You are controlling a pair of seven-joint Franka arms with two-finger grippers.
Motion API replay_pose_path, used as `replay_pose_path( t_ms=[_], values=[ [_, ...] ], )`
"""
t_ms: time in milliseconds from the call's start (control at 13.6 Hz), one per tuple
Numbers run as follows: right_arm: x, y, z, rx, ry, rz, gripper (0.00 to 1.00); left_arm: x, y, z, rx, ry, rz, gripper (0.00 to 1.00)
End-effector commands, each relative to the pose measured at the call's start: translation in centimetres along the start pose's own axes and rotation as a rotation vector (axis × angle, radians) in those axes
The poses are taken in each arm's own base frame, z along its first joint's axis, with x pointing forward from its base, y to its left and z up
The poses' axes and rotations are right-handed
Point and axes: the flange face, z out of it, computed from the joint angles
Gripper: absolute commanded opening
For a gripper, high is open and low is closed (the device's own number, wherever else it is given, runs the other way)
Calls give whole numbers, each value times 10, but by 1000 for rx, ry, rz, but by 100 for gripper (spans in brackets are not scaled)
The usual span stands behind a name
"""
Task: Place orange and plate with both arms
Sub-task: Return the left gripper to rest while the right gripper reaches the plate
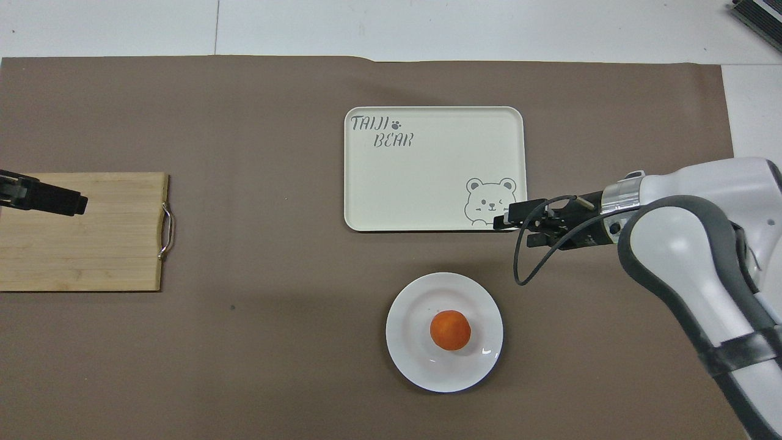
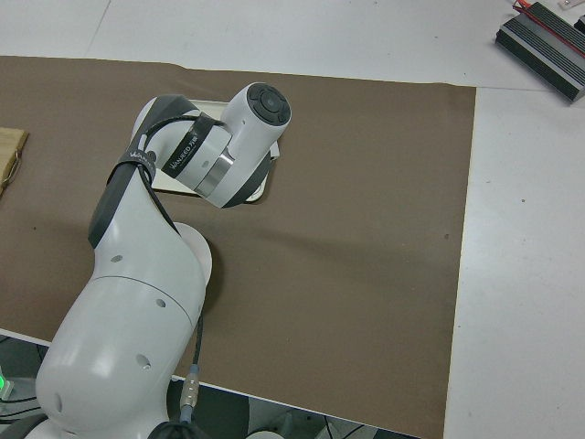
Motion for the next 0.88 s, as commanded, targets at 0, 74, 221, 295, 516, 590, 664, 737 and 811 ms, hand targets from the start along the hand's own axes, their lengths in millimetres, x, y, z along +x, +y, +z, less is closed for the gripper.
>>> replay_pose_path(
  t_ms=[0,74,221,295,516,590,664,737,811],
  values=[
    [-6,22,14,62,-9,-46,100,8,-8,-7,13,-8,1,100],
    [-12,32,25,95,-22,-67,100,7,-11,0,7,-21,-3,100],
    [-23,48,40,95,-49,-103,100,3,-14,2,4,-35,-10,100],
    [-29,56,45,94,-62,-116,100,1,-14,6,1,-44,-10,100],
    [-47,82,70,168,-81,-152,100,-6,-13,7,-2,-50,-10,100],
    [-53,92,77,187,-84,-161,100,-5,-13,7,-1,-47,-11,100],
    [-59,99,81,189,-93,-155,100,-5,-13,7,-1,-49,-11,100],
    [-65,102,80,192,-97,-156,100,-7,-13,6,-3,-53,-11,100],
    [-71,104,82,193,-104,-155,100,-7,-13,7,-3,-54,-13,100]
  ],
)
